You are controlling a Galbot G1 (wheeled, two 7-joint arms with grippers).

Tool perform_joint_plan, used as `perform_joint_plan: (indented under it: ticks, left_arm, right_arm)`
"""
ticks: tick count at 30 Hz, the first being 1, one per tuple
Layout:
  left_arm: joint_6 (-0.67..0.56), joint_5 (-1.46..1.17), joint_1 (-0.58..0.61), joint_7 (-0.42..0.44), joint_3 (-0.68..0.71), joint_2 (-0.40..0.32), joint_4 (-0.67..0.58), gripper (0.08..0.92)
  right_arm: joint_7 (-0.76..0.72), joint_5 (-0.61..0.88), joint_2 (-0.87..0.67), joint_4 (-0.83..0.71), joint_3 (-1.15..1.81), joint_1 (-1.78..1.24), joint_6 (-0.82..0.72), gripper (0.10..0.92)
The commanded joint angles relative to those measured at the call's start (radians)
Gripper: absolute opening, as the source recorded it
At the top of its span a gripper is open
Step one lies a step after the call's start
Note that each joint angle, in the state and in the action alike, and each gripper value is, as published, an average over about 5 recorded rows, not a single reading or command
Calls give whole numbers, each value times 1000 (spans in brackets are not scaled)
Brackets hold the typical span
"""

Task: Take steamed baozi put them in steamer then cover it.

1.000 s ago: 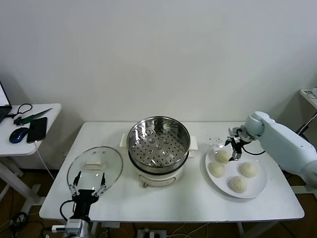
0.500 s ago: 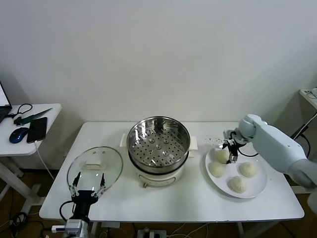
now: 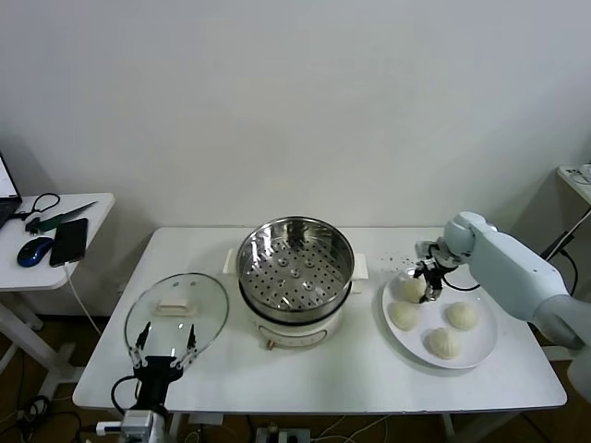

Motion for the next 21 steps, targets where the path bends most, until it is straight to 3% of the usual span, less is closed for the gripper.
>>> perform_joint_plan:
  ticks: [1, 12, 21]
  left_arm:
    - [-1, 1, 2, 0, 0, 0, -2, 823]
    - [-1, 1, 14, 8, 1, 5, -8, 823]
    - [-4, 0, 27, 17, 3, 3, -9, 823]
  right_arm:
    - [0, 55, -16, 37, -74, 96, 43, 683]
    - [-74, 155, 49, 142, -401, 539, 296, 687]
    - [-87, 13, 194, 258, -399, 656, 492, 687]
